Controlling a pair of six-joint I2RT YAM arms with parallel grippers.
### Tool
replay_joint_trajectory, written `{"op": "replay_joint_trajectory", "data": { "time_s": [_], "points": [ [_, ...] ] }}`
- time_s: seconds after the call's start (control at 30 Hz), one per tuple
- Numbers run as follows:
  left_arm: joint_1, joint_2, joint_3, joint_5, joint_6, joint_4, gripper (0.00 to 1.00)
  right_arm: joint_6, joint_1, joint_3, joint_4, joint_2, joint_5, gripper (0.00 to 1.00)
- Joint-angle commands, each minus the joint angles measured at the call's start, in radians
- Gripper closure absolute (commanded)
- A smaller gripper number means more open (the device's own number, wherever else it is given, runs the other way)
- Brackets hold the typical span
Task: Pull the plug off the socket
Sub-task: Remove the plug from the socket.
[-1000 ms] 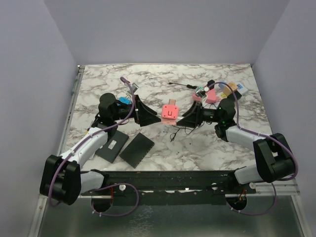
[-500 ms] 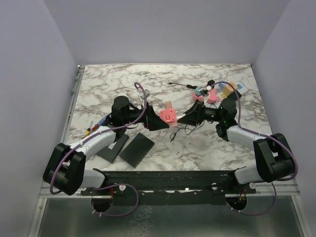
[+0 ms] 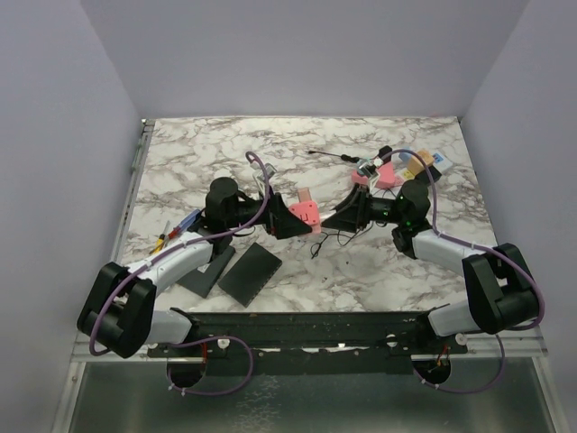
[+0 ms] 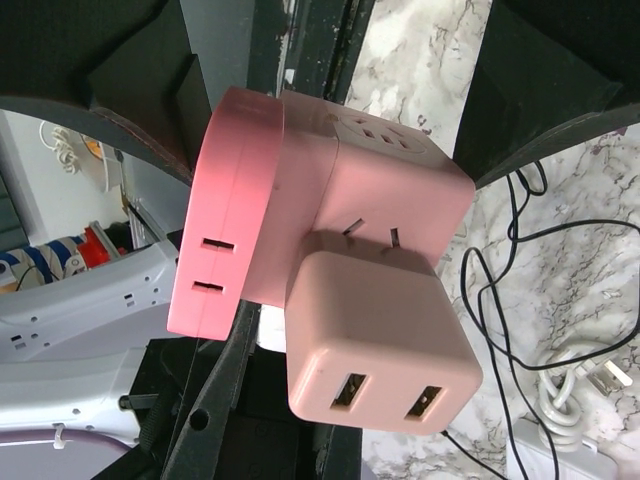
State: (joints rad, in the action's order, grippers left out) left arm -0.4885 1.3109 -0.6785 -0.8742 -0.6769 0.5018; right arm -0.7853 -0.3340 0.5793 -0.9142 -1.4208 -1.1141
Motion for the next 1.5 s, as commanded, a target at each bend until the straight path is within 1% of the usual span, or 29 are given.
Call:
{"op": "replay_joint_trajectory", "data": {
  "time_s": [0.0,0.3,0.47,0.5,0.7,0.9,1.07,1.17,1.23,1.3,1.37,1.47],
  "points": [
    [-0.003,-0.04,0.031,0.059,0.01,0.03,0.01,-0.022,-0.005,0.006,-0.06,0.033,0.009,1.0],
    [-0.002,-0.063,0.072,0.084,-0.01,0.052,0.01,-0.129,-0.005,-0.015,-0.223,-0.018,0.012,1.0],
    [-0.004,-0.048,0.07,0.078,-0.038,0.108,0.01,-0.124,-0.005,-0.019,-0.22,-0.016,0.009,1.0],
    [-0.004,-0.043,0.068,0.076,-0.041,0.119,0.03,-0.118,-0.005,-0.019,-0.212,-0.011,0.011,1.0],
    [-0.007,-0.03,0.079,0.062,-0.065,0.18,0.23,-0.094,-0.005,-0.016,-0.158,0.021,0.015,1.0],
    [-0.009,-0.04,0.091,0.029,-0.069,0.213,0.36,-0.099,-0.004,-0.016,-0.147,0.029,0.014,1.0],
    [-0.009,-0.064,0.092,0.012,-0.071,0.221,0.54,-0.113,-0.004,-0.018,-0.144,0.018,0.03,1.0],
    [-0.009,-0.076,0.091,0.008,-0.076,0.222,0.58,-0.107,-0.005,-0.012,-0.121,0.012,0.044,1.0],
    [-0.01,-0.08,0.088,0.001,-0.081,0.223,0.64,-0.081,-0.005,-0.003,-0.086,0.016,0.044,1.0],
    [-0.009,-0.081,0.079,-0.015,-0.085,0.222,0.71,-0.001,-0.005,0.013,0.008,0.035,0.046,1.0],
    [-0.01,-0.076,0.066,-0.035,-0.089,0.222,0.77,0.107,-0.005,0.038,0.148,0.067,0.038,1.0],
    [-0.009,-0.062,0.042,-0.068,-0.099,0.222,0.8,0.278,-0.005,0.105,0.395,0.107,0.014,1.0]
  ]
}}
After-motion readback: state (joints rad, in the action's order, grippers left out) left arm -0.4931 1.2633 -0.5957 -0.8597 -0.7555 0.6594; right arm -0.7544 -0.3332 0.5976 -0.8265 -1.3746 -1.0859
